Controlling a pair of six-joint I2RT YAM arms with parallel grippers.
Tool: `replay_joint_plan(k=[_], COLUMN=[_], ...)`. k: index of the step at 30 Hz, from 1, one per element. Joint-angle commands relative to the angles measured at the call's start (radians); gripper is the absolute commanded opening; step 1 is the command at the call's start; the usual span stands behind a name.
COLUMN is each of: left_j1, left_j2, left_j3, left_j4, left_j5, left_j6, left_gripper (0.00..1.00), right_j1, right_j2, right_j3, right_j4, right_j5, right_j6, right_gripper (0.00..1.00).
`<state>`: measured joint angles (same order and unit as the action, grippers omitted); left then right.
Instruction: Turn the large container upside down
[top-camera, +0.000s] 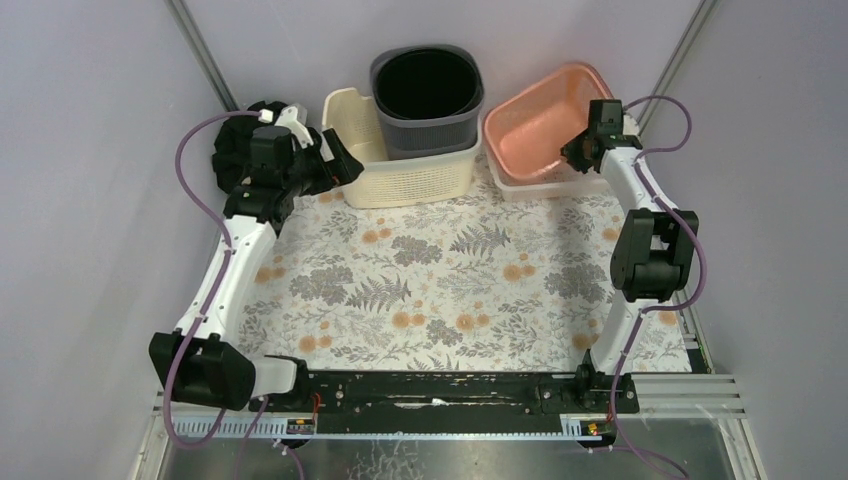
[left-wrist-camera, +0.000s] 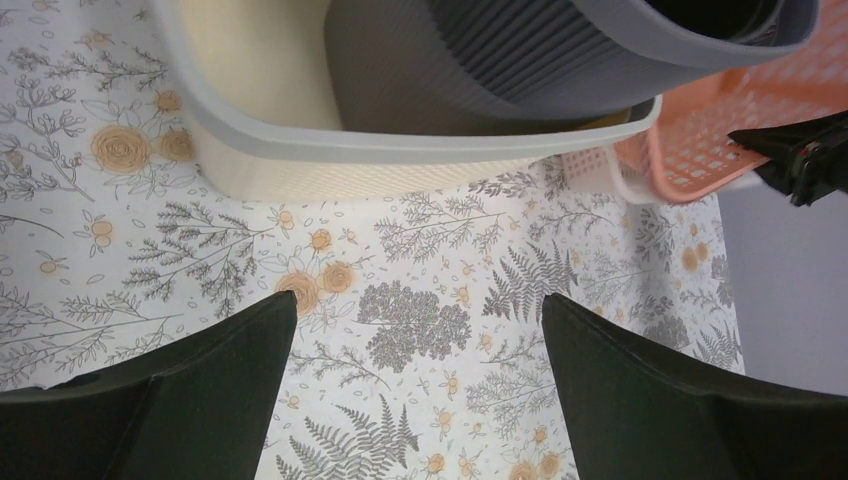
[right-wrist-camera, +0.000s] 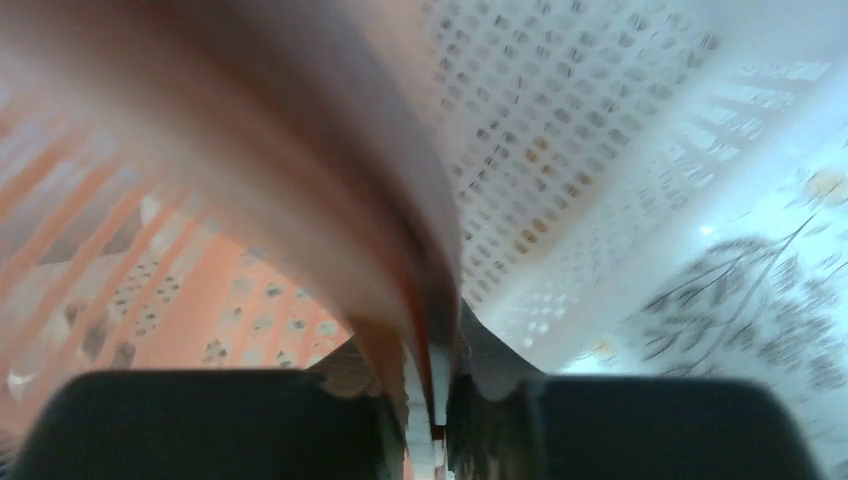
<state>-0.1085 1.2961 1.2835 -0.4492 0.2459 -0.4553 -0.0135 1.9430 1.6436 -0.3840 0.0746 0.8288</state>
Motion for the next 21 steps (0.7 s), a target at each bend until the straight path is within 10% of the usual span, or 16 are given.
replay_joint_plan(k=[1, 21], left_j1=[-0.021, -0.281], left_j2=[-0.049, -0.581], left_j3=[-0.016, -0.480], left_j4=[-0.020, 0.204], left_j5=[-0.008, -0.222], left_j6=[0.033, -0.052], left_gripper=[1.00, 1.00], right_j1=[0.028, -0.008], right_j2=[0.006, -0.121], right_j3=[0.066, 0.247], right_j4=[-0.008, 0.058], right_j5=[-0.018, -0.132], right_j6=[-0.099, -0.121], right_gripper=[0.10, 0.00])
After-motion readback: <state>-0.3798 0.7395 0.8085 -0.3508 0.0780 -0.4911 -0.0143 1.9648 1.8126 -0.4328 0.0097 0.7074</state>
